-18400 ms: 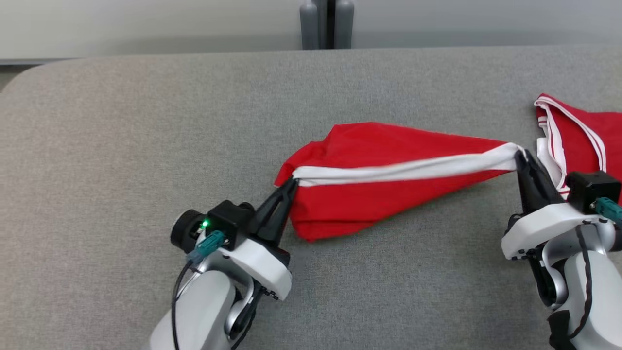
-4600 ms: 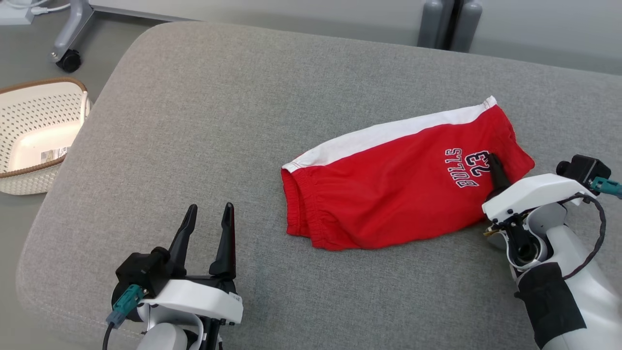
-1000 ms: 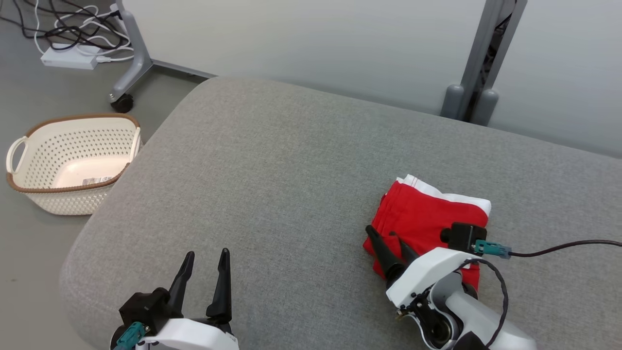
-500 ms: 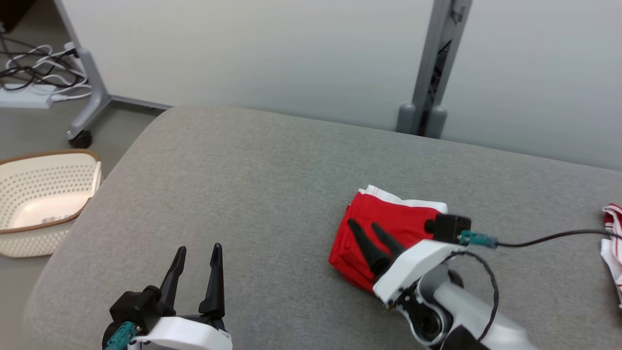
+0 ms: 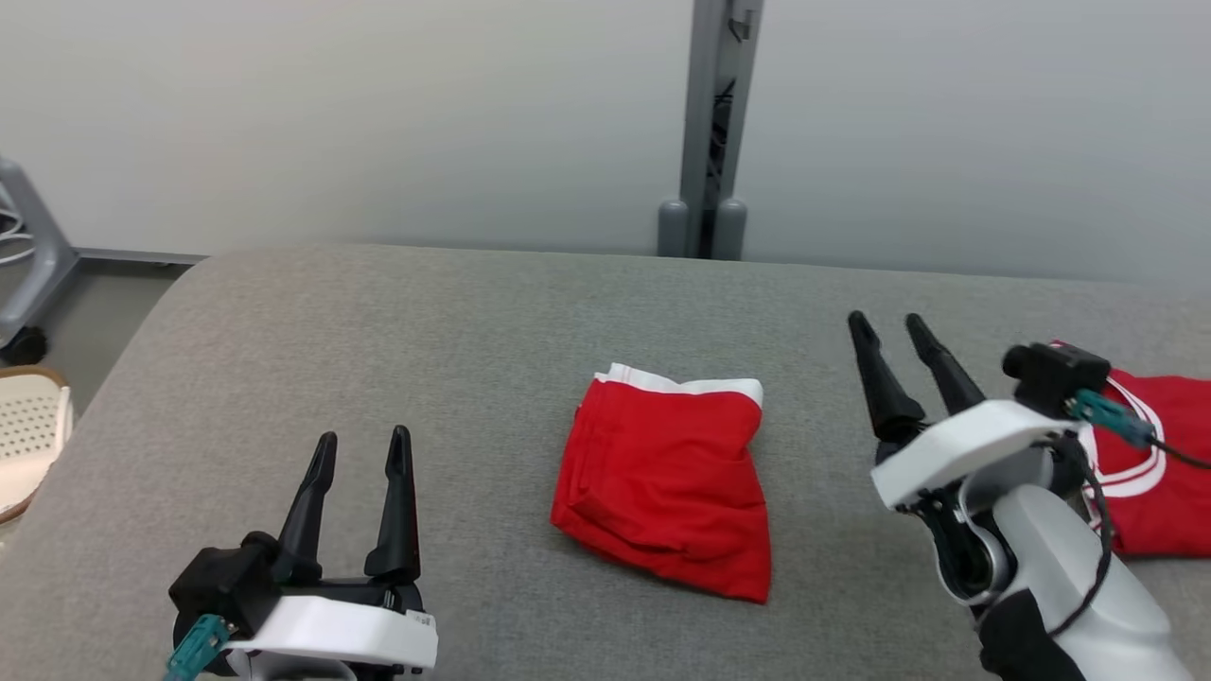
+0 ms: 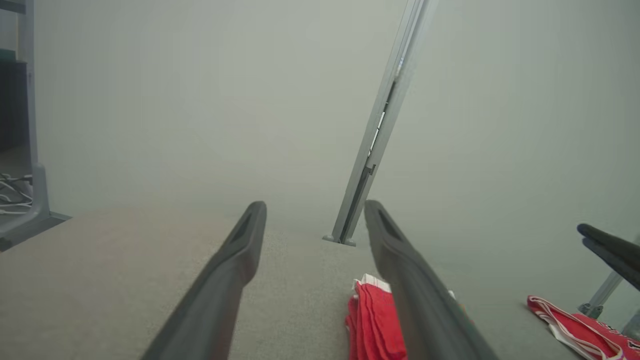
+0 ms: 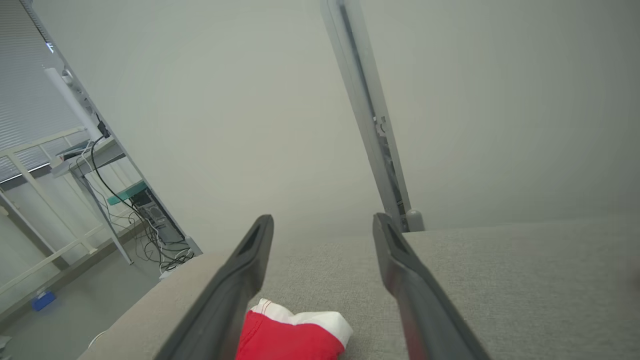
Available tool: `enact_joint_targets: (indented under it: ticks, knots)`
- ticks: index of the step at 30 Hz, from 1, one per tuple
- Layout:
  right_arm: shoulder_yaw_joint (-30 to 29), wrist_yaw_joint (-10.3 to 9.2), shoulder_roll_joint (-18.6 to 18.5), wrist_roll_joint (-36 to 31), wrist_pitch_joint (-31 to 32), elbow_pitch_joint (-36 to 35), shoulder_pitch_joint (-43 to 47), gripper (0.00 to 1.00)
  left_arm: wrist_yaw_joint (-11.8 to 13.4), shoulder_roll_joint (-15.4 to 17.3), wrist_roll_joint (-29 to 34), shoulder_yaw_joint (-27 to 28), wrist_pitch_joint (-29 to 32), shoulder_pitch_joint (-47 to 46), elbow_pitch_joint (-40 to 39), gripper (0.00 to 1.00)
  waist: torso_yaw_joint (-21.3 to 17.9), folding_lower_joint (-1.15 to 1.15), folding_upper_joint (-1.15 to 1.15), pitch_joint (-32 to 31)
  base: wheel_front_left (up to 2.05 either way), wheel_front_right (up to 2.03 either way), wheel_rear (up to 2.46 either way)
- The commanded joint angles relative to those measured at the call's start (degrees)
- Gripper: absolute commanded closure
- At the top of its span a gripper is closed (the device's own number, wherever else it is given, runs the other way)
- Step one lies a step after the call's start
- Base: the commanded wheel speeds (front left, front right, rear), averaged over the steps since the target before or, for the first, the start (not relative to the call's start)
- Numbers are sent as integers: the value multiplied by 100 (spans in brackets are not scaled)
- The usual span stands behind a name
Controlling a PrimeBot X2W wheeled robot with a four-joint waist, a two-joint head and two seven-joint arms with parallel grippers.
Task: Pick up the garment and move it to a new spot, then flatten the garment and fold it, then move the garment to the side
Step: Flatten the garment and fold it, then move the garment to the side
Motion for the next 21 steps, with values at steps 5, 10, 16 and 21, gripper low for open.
enact_joint_targets:
  ticks: [5, 10, 16, 21]
  knots:
    - [-861, 3, 104, -1179, -15, -732, 775, 0, 51, 20, -19, 58, -16, 36, -182, 0, -287, 0, 0, 140, 0, 0, 0]
    - [-1570, 3, 316, -2003, 216, -1456, 1483, 0, 47, 17, 50, 33, -16, 72, -183, 0, -411, 0, 0, 270, 0, 0, 0]
    - [-1982, 3, 455, -2376, 642, -2239, 2024, 0, 41, 20, 66, -12, -16, 58, -143, 0, -452, 0, 0, 391, 0, 0, 0]
    - [-1999, 3, 468, -2148, 1049, -2620, 2179, 0, 5, 18, 72, -40, -16, -33, -113, 0, -419, 0, 0, 468, 0, 0, 0]
